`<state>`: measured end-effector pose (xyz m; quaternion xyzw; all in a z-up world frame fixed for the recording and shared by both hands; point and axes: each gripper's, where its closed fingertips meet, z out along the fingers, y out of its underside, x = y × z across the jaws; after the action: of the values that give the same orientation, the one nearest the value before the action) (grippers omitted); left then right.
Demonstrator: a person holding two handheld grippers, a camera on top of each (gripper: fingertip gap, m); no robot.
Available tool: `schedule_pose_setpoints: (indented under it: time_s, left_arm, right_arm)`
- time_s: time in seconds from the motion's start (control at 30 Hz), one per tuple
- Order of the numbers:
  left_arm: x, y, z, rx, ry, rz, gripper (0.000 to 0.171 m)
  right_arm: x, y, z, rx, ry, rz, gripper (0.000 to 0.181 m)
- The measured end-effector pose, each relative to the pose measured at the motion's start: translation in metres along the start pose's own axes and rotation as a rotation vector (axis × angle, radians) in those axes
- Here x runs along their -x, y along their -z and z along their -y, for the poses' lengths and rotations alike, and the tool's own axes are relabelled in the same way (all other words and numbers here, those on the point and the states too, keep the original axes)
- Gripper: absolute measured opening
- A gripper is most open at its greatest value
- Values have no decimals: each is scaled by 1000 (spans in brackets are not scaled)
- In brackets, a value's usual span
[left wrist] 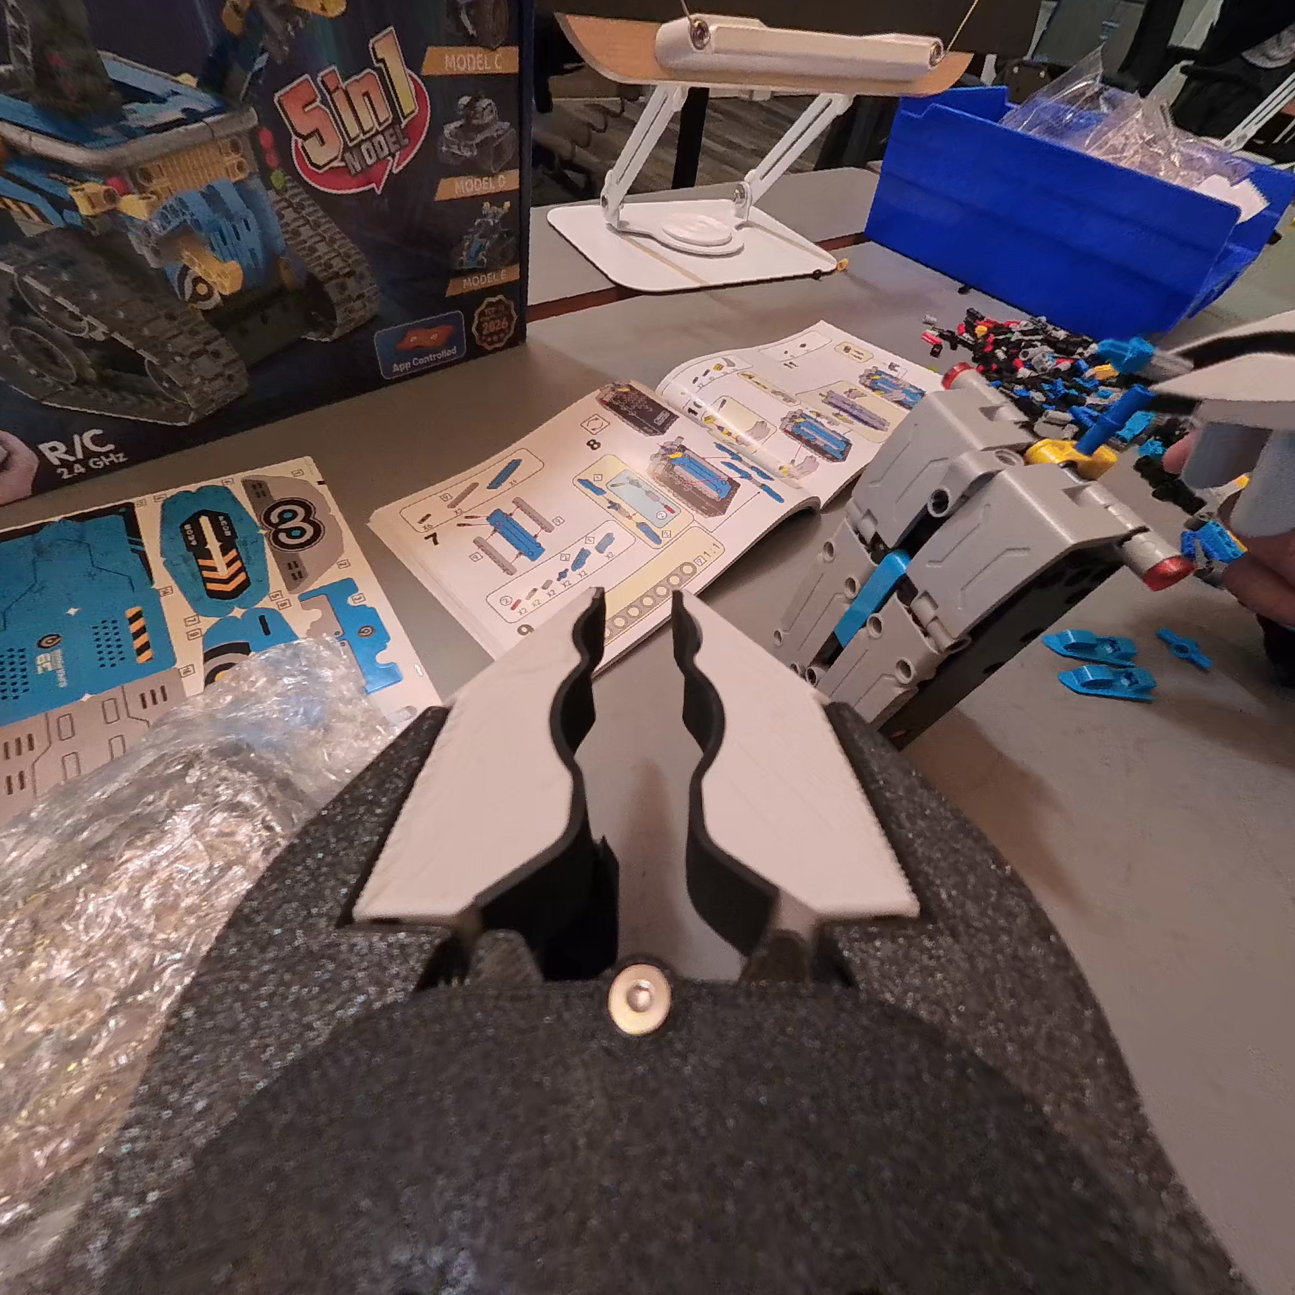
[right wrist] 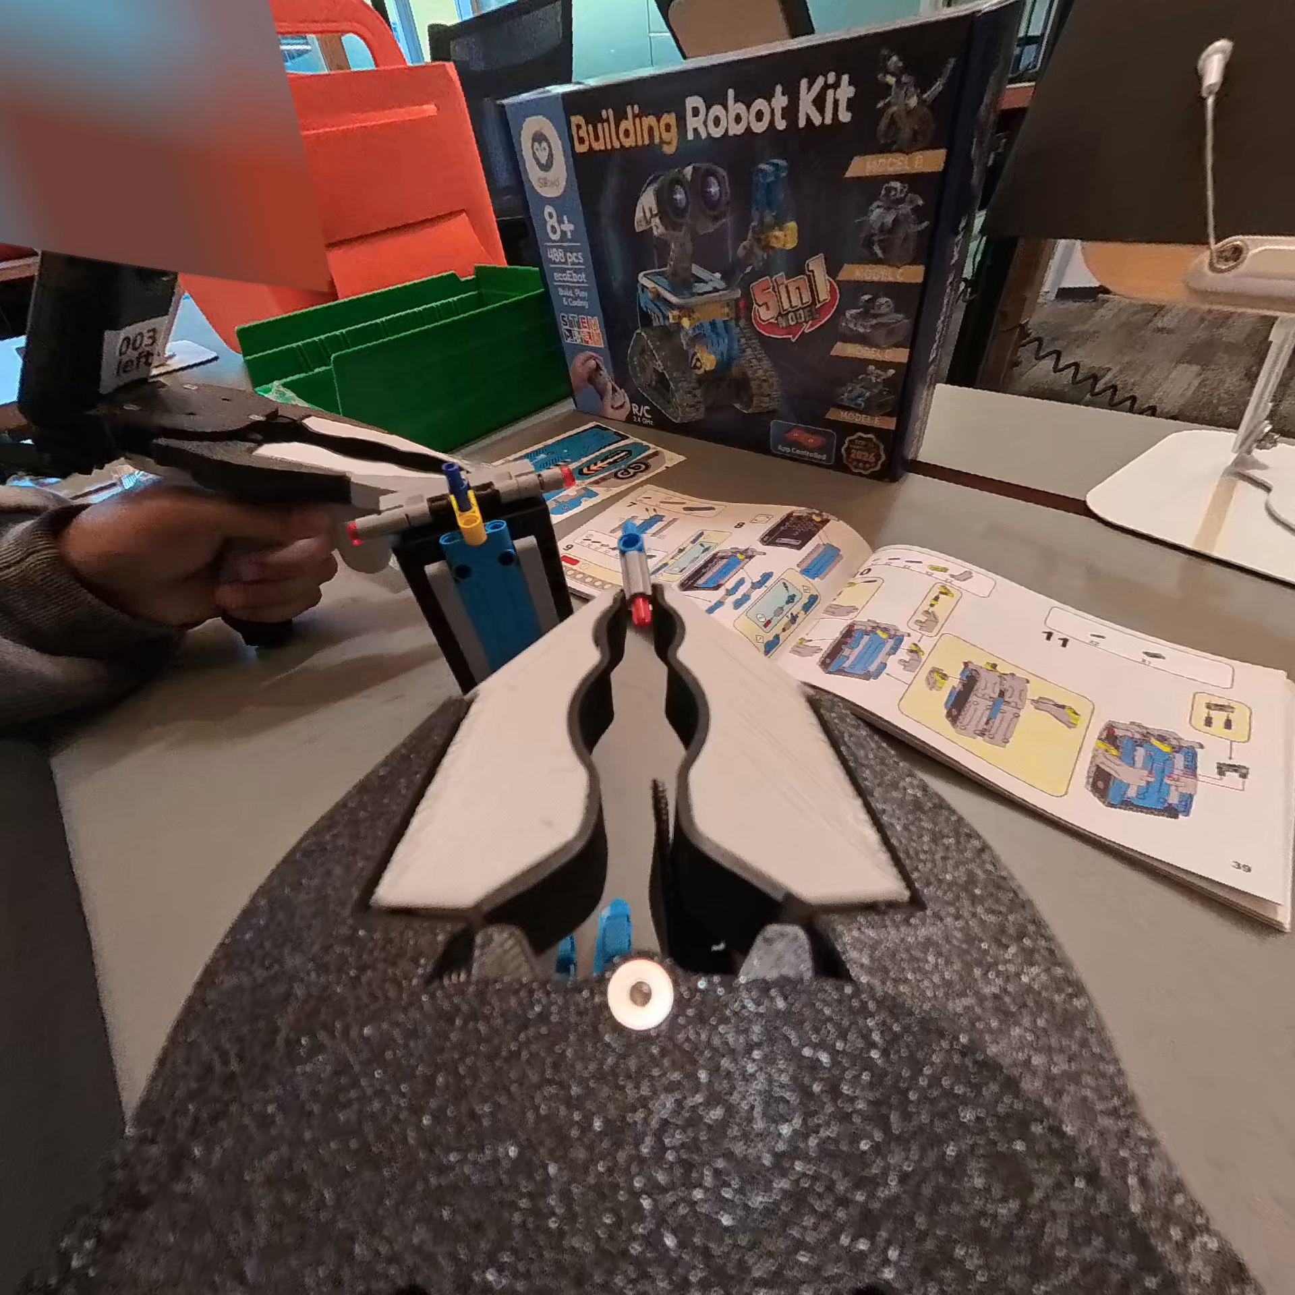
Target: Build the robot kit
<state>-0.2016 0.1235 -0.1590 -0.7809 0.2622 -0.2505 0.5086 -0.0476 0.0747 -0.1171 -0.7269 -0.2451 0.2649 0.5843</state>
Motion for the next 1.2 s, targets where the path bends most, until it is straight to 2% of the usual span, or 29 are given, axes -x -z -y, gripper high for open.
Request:
schedule_pose_setpoints:
  time_s: [0.47, 0.53, 0.6, 0.7, 0.8, 0.87, 0.93, 1.03, 1.2]
  left_arm:
    - [1, 1, 1, -6, 4, 5, 18]
    - [0, 2, 4, -24, 1, 5, 18]
    - [-5, 6, 14, -79, -9, -18, 18]
    - [-29, 26, 43, -243, -46, -121, 18]
    - [-71, 60, 71, -413, -36, -337, 17]
    - [-103, 74, 73, -408, 19, -526, 17]
    - [-128, 82, 67, -351, 100, -702, 18]
    - [-140, 85, 63, -333, 175, -789, 16]
    - [-150, 94, 62, -336, 136, -847, 13]
  right_arm:
    - [0, 0, 0, -7, -21, 14, 7]
    - [0, 1, 2, -19, -64, 36, 7]
    - [7, 2, 8, -59, -138, 121, 7]
    - [27, 7, 20, -126, -274, 305, 7]
    - [43, 18, 37, -214, -312, 434, 6]
    - [65, 24, 42, -226, -302, 552, 7]
    - [91, 23, 35, -160, -343, 685, 6]
    - [121, 23, 29, -78, -422, 839, 7]
    - [138, 22, 30, -67, -440, 886, 6]
